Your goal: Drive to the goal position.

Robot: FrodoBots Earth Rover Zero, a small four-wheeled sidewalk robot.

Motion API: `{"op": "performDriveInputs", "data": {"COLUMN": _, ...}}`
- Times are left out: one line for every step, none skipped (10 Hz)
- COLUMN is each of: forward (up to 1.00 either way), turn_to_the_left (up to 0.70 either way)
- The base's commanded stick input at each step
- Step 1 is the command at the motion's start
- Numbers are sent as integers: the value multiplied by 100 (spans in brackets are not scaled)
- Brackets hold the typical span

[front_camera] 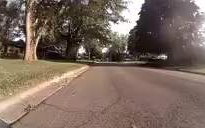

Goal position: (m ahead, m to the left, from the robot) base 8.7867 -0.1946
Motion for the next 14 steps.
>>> {"op": "performDriveInputs", "data": {"forward": 5, "turn_to_the_left": 0}}
{"op": "performDriveInputs", "data": {"forward": 5, "turn_to_the_left": 0}}
{"op": "performDriveInputs", "data": {"forward": 5, "turn_to_the_left": 0}}
{"op": "performDriveInputs", "data": {"forward": 5, "turn_to_the_left": 0}}
{"op": "performDriveInputs", "data": {"forward": 6, "turn_to_the_left": 0}}
{"op": "performDriveInputs", "data": {"forward": 7, "turn_to_the_left": 0}}
{"op": "performDriveInputs", "data": {"forward": 6, "turn_to_the_left": 0}}
{"op": "performDriveInputs", "data": {"forward": 7, "turn_to_the_left": 0}}
{"op": "performDriveInputs", "data": {"forward": 7, "turn_to_the_left": 0}}
{"op": "performDriveInputs", "data": {"forward": 7, "turn_to_the_left": 0}}
{"op": "performDriveInputs", "data": {"forward": 7, "turn_to_the_left": 0}}
{"op": "performDriveInputs", "data": {"forward": 22, "turn_to_the_left": 0}}
{"op": "performDriveInputs", "data": {"forward": 87, "turn_to_the_left": 0}}
{"op": "performDriveInputs", "data": {"forward": 100, "turn_to_the_left": 0}}
